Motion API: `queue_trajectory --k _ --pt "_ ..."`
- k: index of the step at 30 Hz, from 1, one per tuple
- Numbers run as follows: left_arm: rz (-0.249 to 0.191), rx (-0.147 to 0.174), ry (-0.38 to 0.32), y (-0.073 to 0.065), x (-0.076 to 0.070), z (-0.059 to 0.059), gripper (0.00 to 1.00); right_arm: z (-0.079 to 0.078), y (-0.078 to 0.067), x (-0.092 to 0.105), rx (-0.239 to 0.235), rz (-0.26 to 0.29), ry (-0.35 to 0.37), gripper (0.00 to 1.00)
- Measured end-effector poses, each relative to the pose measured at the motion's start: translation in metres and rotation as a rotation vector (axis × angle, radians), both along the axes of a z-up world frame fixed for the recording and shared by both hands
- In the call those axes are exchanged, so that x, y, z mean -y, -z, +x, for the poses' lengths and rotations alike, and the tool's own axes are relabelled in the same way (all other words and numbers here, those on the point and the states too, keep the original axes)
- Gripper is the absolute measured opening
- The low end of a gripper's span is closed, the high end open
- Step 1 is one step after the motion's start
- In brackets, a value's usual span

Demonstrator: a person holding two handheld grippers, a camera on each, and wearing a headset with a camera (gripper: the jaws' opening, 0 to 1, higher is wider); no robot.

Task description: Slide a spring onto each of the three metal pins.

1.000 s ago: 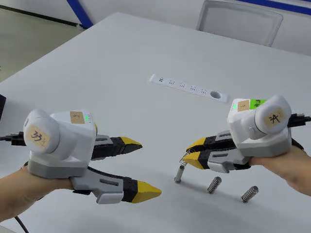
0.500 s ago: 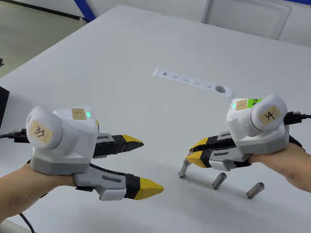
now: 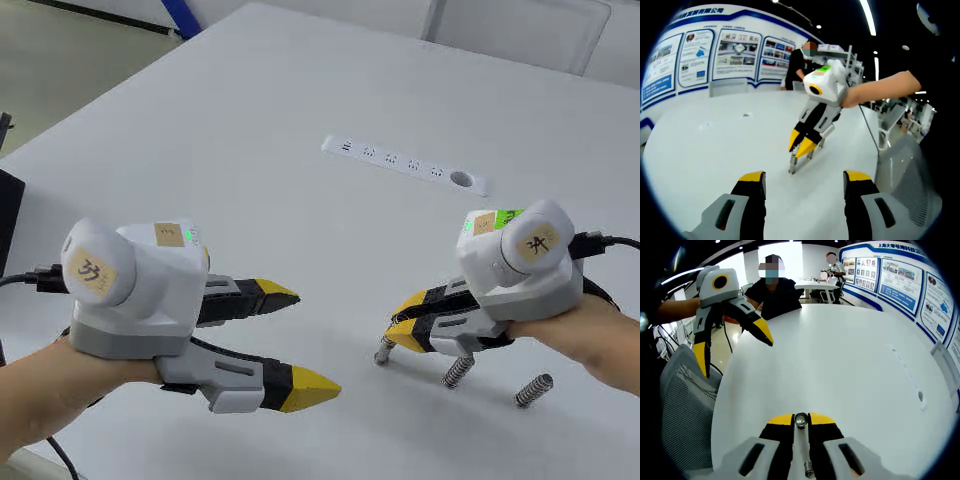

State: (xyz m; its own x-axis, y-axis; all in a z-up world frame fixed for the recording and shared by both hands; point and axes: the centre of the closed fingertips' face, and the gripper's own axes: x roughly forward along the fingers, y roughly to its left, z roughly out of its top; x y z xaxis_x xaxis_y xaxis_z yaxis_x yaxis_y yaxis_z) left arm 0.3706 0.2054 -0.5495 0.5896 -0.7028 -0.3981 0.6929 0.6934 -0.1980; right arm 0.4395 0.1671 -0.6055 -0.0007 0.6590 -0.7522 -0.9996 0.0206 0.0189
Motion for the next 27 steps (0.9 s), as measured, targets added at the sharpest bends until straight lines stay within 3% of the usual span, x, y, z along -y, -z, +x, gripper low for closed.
queue_trajectory --k 10,27 --pt "-0.004 -0.010 0.003 0.004 0.000 0.000 0.64 -0.002 0.018 -0.002 -0.005 -0.041 -0.008 0.12" --pt "0.000 -0.024 0.004 0.009 0.000 -0.001 0.63 -0.003 0.030 -0.003 0.002 -0.072 -0.007 0.12"
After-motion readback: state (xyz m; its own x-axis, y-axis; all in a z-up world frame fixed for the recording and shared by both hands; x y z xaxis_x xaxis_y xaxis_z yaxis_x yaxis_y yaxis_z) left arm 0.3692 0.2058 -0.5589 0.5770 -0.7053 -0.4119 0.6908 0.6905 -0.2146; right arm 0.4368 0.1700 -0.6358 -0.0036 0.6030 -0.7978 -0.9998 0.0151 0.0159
